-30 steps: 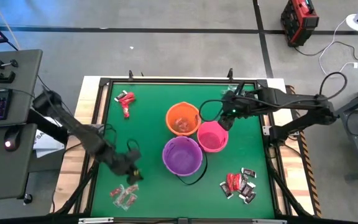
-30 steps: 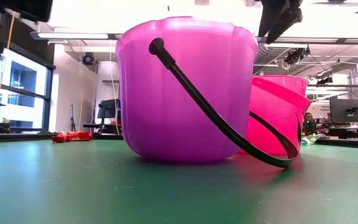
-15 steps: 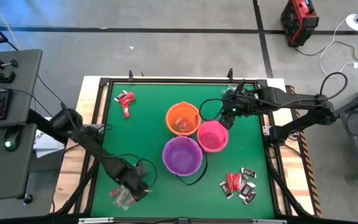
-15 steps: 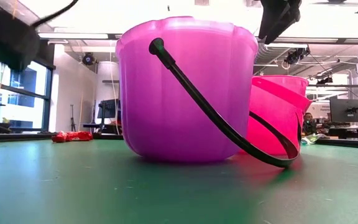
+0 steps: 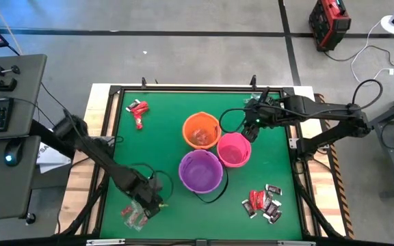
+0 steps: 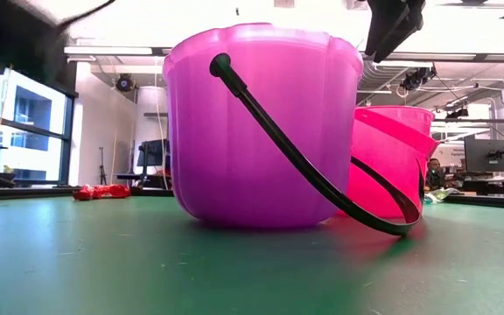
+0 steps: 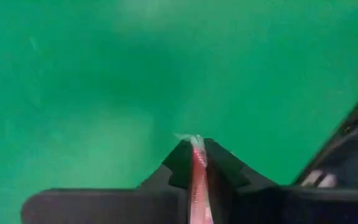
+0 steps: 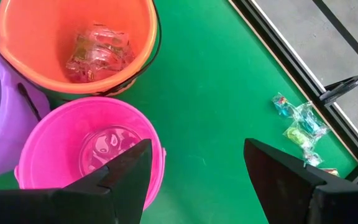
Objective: Sort candy by brand, put in halloween buckets
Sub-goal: Put the orange gummy into the orange bucket
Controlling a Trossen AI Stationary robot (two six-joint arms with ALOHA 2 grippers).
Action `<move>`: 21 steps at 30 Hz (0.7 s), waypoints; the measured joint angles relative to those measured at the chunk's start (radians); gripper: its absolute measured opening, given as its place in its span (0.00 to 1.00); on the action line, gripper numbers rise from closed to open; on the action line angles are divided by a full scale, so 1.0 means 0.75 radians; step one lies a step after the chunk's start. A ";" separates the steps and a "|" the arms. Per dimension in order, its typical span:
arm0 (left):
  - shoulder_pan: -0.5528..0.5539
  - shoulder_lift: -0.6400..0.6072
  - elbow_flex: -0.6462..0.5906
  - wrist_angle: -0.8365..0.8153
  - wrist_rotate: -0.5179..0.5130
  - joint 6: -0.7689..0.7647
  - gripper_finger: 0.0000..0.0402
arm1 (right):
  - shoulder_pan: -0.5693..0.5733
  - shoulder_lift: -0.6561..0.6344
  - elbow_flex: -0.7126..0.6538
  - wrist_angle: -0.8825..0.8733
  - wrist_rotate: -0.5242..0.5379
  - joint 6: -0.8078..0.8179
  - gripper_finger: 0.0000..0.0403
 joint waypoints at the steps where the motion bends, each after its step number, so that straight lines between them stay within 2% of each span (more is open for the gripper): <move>1: 0.019 -0.045 0.000 -0.022 -0.041 0.026 0.05 | 0.000 0.000 0.000 0.000 0.002 0.001 0.62; 4: 0.117 -0.201 -0.004 -0.046 -0.166 0.132 0.07 | 0.000 0.001 0.000 0.001 0.007 0.006 0.62; 7: 0.260 -0.368 -0.003 0.021 -0.342 0.275 0.05 | 0.000 0.001 0.000 0.014 0.009 0.051 0.62; 10: 0.434 -0.485 -0.002 0.218 -0.550 0.487 0.01 | 0.000 0.001 0.000 0.020 0.019 0.131 0.62; 12: 0.551 -0.521 0.000 0.401 -0.633 0.693 0.01 | 0.001 0.001 0.000 0.020 0.019 0.162 0.62; 14: 0.667 -0.519 0.000 0.564 -0.635 0.894 0.01 | 0.003 0.001 0.000 0.020 0.019 0.186 0.62; 16: 0.768 -0.480 0.000 0.694 -0.569 1.065 0.01 | 0.003 0.001 0.000 0.021 0.019 0.189 0.62; 21: 0.909 -0.293 0.000 0.921 -0.412 1.237 0.04 | -0.001 0.001 0.000 0.021 0.049 0.225 0.62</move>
